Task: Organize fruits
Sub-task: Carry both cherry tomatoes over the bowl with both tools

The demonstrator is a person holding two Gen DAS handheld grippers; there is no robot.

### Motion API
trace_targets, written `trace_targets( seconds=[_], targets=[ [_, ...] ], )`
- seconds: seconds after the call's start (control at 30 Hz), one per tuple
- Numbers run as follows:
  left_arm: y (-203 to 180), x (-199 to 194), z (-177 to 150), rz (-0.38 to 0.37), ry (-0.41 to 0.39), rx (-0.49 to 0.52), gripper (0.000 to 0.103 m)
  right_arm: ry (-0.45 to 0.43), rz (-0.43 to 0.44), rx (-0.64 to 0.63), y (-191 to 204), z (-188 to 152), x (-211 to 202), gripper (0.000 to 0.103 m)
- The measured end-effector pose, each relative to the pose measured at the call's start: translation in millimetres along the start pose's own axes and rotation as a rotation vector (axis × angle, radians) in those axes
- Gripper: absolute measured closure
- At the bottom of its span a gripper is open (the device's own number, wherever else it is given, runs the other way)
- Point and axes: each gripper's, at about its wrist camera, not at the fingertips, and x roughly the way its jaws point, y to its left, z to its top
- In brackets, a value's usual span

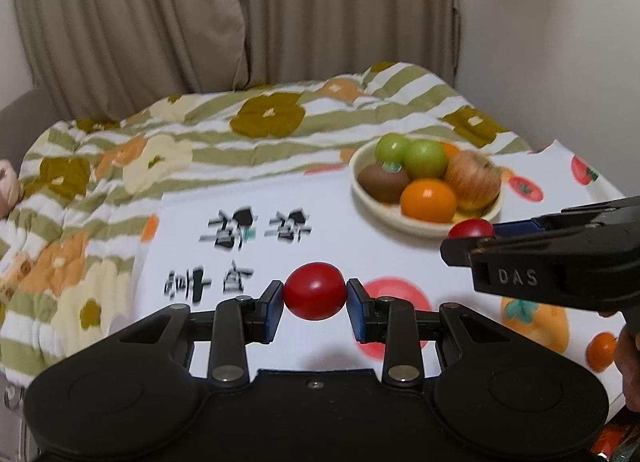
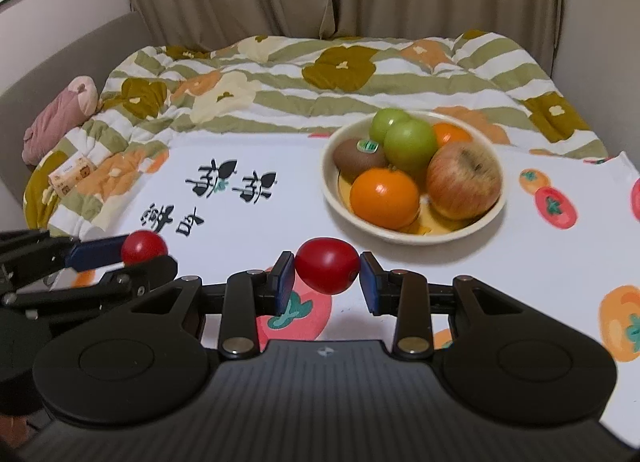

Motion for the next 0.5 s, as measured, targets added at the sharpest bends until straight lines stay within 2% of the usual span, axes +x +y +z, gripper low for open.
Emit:
trace_targets(
  seconds=[0.27,0.5],
  targets=[
    [-10.0,2.2,38.8,-0.035,-0.025,0.016,0.066,-0.025,-0.007,-0.025,-20.7,30.2,-23.4,0.053],
    [-22.8,22.9,73.5,-0.030,-0.015,-0.004,0.066,-0.040,0.003,-0.051,-52.6,69.0,-17.3,0.053]
  ],
)
